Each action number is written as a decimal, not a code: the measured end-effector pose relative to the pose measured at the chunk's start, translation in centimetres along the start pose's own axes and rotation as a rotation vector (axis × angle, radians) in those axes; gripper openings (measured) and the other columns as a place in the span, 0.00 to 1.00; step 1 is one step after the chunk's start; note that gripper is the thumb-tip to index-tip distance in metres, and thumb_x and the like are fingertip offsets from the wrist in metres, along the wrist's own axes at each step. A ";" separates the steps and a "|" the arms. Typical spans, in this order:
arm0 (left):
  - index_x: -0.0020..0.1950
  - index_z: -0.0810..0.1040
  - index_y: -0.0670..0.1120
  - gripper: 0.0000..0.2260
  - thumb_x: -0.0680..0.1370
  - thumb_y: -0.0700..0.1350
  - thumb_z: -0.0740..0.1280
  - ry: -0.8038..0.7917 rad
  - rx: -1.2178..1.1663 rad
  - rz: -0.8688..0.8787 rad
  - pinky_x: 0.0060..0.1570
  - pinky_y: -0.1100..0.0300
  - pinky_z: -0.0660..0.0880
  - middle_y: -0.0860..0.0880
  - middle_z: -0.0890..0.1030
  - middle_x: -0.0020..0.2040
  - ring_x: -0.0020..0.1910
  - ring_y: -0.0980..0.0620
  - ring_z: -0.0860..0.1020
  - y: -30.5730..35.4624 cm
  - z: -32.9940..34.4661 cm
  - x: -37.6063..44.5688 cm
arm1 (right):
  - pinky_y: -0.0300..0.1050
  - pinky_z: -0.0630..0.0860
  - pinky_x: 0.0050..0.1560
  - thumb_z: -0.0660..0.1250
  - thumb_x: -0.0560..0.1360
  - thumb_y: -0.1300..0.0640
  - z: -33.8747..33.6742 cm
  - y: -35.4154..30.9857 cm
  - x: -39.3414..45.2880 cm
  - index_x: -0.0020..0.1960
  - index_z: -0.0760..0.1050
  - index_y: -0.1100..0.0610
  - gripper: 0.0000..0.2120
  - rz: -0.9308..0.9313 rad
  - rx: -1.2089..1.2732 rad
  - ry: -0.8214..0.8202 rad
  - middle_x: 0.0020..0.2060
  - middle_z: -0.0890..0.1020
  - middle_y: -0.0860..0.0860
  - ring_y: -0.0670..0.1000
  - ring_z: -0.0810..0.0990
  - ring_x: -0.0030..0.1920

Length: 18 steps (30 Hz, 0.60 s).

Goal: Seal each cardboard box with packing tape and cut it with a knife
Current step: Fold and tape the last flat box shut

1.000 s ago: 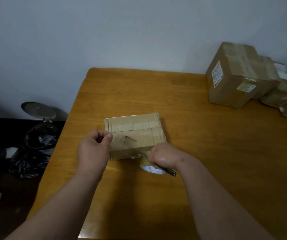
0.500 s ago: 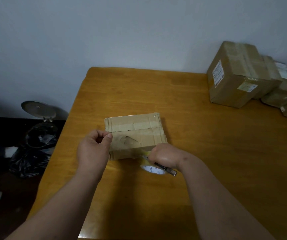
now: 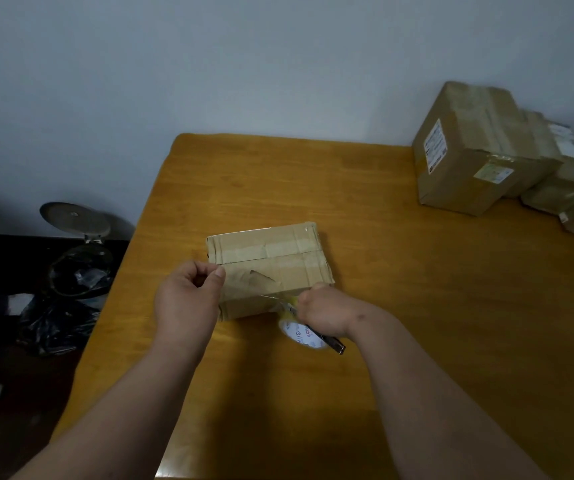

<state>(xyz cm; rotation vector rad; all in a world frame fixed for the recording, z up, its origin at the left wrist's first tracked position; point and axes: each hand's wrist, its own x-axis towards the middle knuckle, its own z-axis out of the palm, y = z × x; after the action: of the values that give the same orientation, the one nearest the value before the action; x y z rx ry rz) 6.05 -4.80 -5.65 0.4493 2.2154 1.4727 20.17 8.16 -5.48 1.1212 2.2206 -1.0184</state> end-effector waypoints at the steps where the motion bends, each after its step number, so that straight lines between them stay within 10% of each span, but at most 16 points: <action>1: 0.41 0.79 0.51 0.06 0.78 0.46 0.68 0.000 0.003 0.002 0.37 0.59 0.74 0.52 0.82 0.42 0.43 0.52 0.80 0.0 0.0 0.0 | 0.46 0.71 0.55 0.54 0.82 0.64 0.1 0.2 -0.2 0.60 0.76 0.63 0.14 -0.030 -0.062 -0.005 0.51 0.75 0.55 0.55 0.72 0.53; 6: 0.41 0.79 0.51 0.06 0.79 0.46 0.68 0.004 0.019 0.013 0.35 0.60 0.72 0.52 0.82 0.42 0.42 0.52 0.80 0.1 0.3 -0.3 | 0.44 0.72 0.38 0.51 0.82 0.62 0.0 0.6 0.3 0.48 0.68 0.55 0.09 0.009 -0.051 -0.016 0.53 0.68 0.55 0.53 0.73 0.43; 14: 0.41 0.78 0.52 0.06 0.78 0.46 0.68 0.099 -0.052 -0.005 0.36 0.58 0.74 0.53 0.80 0.38 0.39 0.52 0.79 0.5 -0.6 1.1 | 0.51 0.74 0.54 0.53 0.82 0.61 -0.7 1.2 0.1 0.51 0.67 0.60 0.06 -0.020 -0.017 0.013 0.36 0.69 0.51 0.56 0.73 0.48; 18: 0.41 0.78 0.52 0.06 0.78 0.46 0.68 0.097 -0.068 -0.006 0.37 0.58 0.73 0.53 0.80 0.39 0.39 0.52 0.78 0.3 -0.7 1.2 | 0.44 0.70 0.38 0.53 0.82 0.58 -0.5 1.3 -1.1 0.45 0.68 0.57 0.09 -0.058 0.196 -0.001 0.40 0.70 0.52 0.53 0.75 0.44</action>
<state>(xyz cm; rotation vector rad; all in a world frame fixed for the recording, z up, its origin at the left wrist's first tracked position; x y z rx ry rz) 4.69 -4.68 -5.33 0.3553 2.2298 1.5928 21.80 8.49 -4.96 1.1417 2.2017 -1.2834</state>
